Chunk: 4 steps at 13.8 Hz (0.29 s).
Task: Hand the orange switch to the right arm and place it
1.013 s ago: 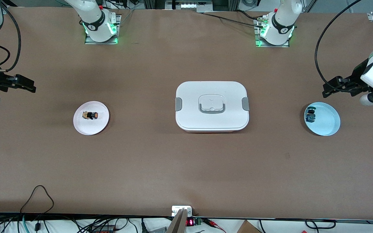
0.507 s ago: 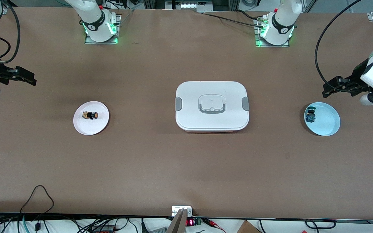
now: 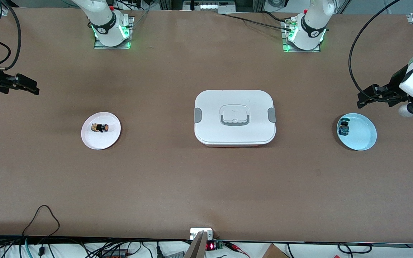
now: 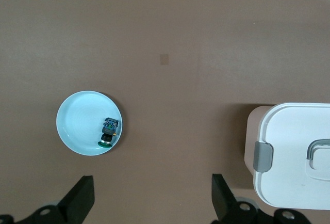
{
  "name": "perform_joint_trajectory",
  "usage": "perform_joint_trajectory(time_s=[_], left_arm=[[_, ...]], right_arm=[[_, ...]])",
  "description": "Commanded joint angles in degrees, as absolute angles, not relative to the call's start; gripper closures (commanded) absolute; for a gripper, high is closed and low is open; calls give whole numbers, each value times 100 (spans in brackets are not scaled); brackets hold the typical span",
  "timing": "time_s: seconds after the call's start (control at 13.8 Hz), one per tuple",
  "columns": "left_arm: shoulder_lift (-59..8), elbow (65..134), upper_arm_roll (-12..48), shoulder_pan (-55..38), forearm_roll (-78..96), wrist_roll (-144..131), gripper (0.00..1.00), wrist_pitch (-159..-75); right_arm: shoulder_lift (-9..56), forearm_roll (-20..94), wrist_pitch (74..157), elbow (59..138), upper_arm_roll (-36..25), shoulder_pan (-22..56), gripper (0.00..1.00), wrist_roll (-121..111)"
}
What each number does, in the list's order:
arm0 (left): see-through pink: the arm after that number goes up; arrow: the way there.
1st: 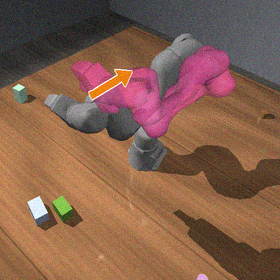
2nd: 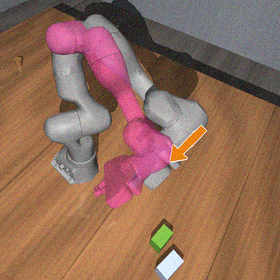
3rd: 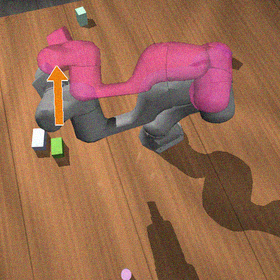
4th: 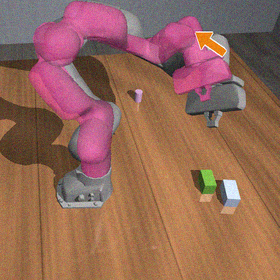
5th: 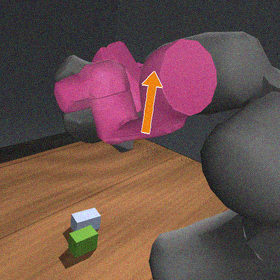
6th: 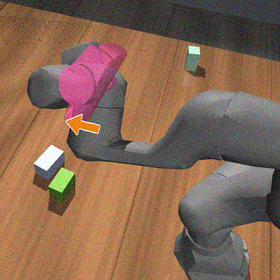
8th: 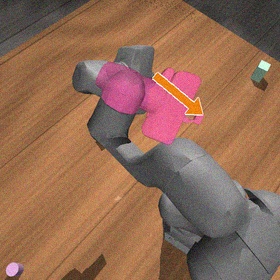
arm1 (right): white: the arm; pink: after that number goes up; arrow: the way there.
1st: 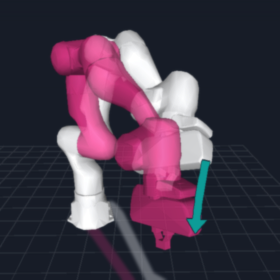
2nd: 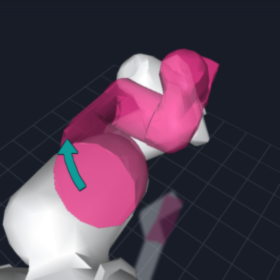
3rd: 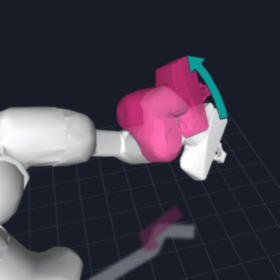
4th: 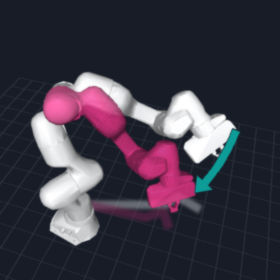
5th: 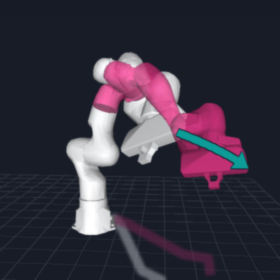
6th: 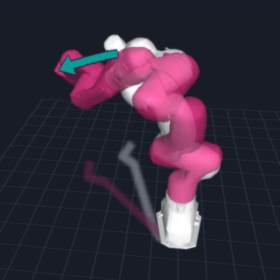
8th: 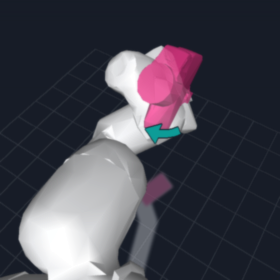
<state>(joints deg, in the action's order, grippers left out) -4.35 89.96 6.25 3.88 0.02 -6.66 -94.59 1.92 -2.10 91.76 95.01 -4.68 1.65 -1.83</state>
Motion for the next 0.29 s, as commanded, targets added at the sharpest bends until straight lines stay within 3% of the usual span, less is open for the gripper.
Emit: perform_joint_trajectory(time_s=[0.0, 0.22], left_arm=[[-519, 8807, 677, 413, -44, -738, 0, -9352], [-519, 8807, 677, 352, -44, -747, 0, -9352]], right_arm=[[184, -114, 9149, 9369, -457, 141, 0, -158], [185, -114, 9158, 9360, -457, 141, 0, -158]])
